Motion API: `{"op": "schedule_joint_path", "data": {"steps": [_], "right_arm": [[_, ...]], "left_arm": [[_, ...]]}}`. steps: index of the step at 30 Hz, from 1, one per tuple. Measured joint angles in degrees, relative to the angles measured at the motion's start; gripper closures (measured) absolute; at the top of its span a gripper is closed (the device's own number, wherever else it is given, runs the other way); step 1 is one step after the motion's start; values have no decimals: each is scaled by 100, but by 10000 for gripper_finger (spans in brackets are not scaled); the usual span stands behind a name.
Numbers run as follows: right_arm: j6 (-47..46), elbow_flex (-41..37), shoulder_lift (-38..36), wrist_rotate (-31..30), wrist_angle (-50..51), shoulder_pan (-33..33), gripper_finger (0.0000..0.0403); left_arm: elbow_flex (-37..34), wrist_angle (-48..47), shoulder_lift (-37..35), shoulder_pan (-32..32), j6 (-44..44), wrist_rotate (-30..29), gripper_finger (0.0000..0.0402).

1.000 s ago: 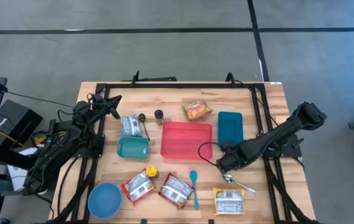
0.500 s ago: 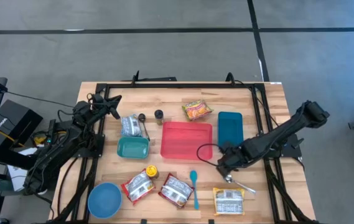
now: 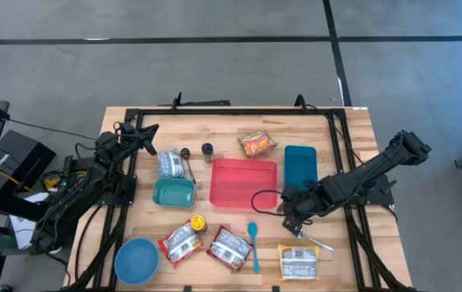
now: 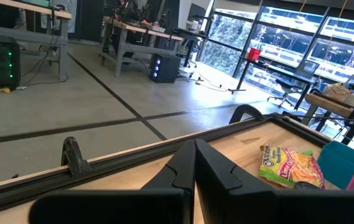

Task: Pick & Place Food Item
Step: Put the black seasoning can into the blue bin

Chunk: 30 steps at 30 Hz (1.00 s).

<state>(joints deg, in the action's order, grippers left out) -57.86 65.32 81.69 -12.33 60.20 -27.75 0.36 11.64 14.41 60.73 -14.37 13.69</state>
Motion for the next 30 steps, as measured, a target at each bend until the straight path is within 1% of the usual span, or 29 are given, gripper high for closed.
{"op": "schedule_joint_path", "data": {"steps": [5, 10, 13, 17, 21, 30], "right_arm": [[-7, 302, 0, -442, 705, 133, 285], [-201, 568, 0, -883, 1433, 443, 285], [-216, 632, 0, -1015, 1796, 720, 285], [-215, 643, 0, -1043, 2229, 1182, 285], [-117, 643, 0, -1166, 2402, 1685, 285], [548, 643, 0, -1199, 2400, 2772, 285]], "left_arm": [[-1, 0, 0, 0, -1, 2, 402], [0, 0, 0, 0, 0, 0, 402], [-1, -1, 0, -1, -1, 1, 402], [0, -2, 0, -1, -1, 1, 402], [-1, 0, 0, 0, 0, 2, 402], [-1, 0, 0, -1, -1, 1, 402]]}}
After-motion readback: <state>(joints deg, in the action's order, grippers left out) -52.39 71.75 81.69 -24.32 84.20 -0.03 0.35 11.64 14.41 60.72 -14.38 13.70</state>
